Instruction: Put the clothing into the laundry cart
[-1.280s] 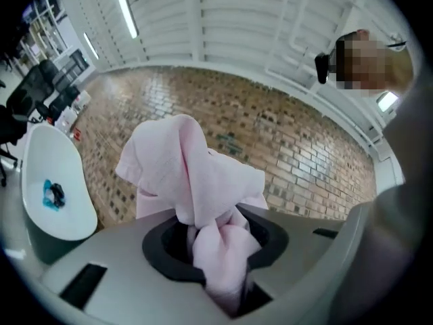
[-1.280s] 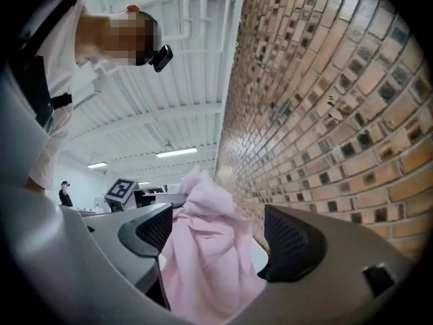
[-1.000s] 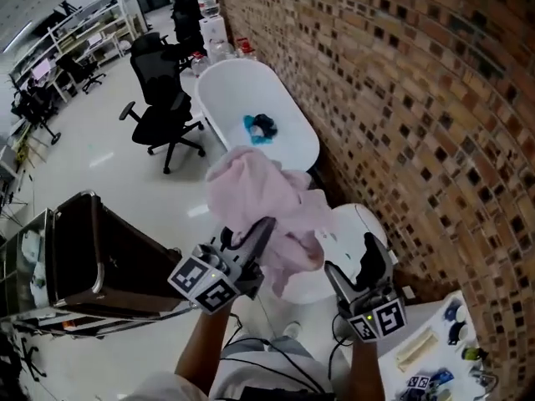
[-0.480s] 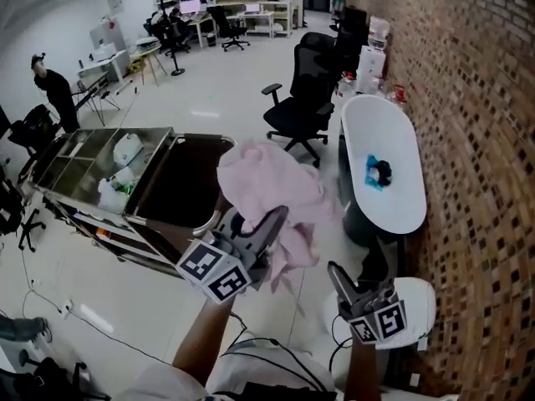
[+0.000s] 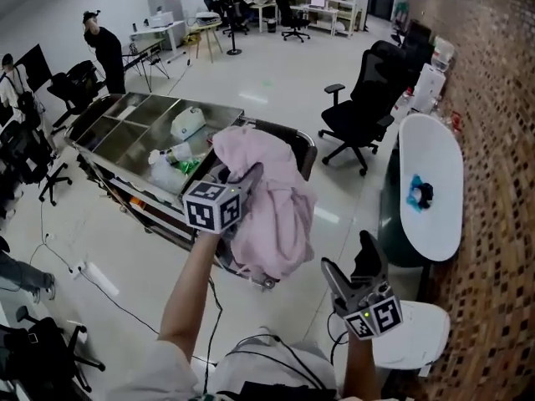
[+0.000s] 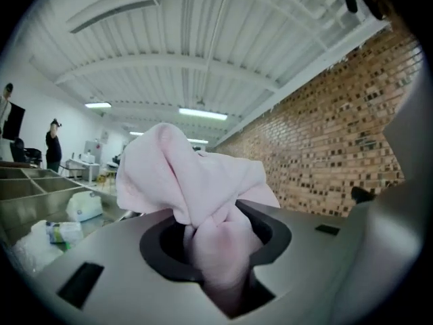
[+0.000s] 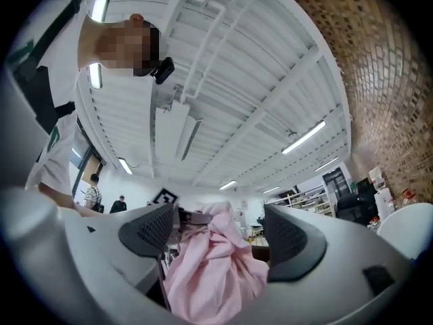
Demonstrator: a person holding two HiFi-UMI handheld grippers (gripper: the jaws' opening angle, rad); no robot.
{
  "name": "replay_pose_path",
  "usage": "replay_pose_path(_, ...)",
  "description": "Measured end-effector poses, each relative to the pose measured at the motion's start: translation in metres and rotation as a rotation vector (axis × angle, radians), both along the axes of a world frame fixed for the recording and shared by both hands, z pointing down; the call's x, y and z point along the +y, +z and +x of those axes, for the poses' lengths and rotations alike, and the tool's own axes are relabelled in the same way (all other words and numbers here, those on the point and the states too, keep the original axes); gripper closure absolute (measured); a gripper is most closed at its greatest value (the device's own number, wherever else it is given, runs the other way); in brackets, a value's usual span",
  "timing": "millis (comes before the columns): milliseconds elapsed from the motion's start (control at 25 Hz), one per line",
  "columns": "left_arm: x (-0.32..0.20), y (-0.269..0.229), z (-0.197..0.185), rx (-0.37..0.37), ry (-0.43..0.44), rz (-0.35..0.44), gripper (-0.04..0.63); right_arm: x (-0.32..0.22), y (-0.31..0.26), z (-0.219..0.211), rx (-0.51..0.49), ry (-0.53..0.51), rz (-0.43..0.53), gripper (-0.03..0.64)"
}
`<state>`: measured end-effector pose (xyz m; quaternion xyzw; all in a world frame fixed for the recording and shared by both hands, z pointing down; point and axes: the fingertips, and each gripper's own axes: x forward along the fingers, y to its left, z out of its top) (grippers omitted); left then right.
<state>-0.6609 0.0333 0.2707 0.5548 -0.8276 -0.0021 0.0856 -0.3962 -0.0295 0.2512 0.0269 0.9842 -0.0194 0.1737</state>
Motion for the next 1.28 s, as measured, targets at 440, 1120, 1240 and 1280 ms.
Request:
replay_pose_path(440, 0.031, 0.089, -0.041, 0.078, -0.173, -0.263, -0.009, -0.008, 0.014, -0.050, 0.061, -0.199, -0.008, 0.184)
replay_pose_path(1120, 0.120, 0.018, 0.128, -0.296, -0.596, 0.095, 0.176, -0.018, 0.038, -0.079, 0.129, -0.178, 0.133, 0.192)
replay_pose_path(1240, 0.122, 0.031, 0.136, -0.231, -0.645, 0.106, 0.176, -0.017, 0.048, -0.084, 0.169, -0.191, 0.123, 0.193)
replay_pose_path(1280, 0.122, 0.035, 0.139, -0.217, -0.654, 0.104, 0.176, -0.015, 0.049, -0.085, 0.178, -0.197, 0.119, 0.193)
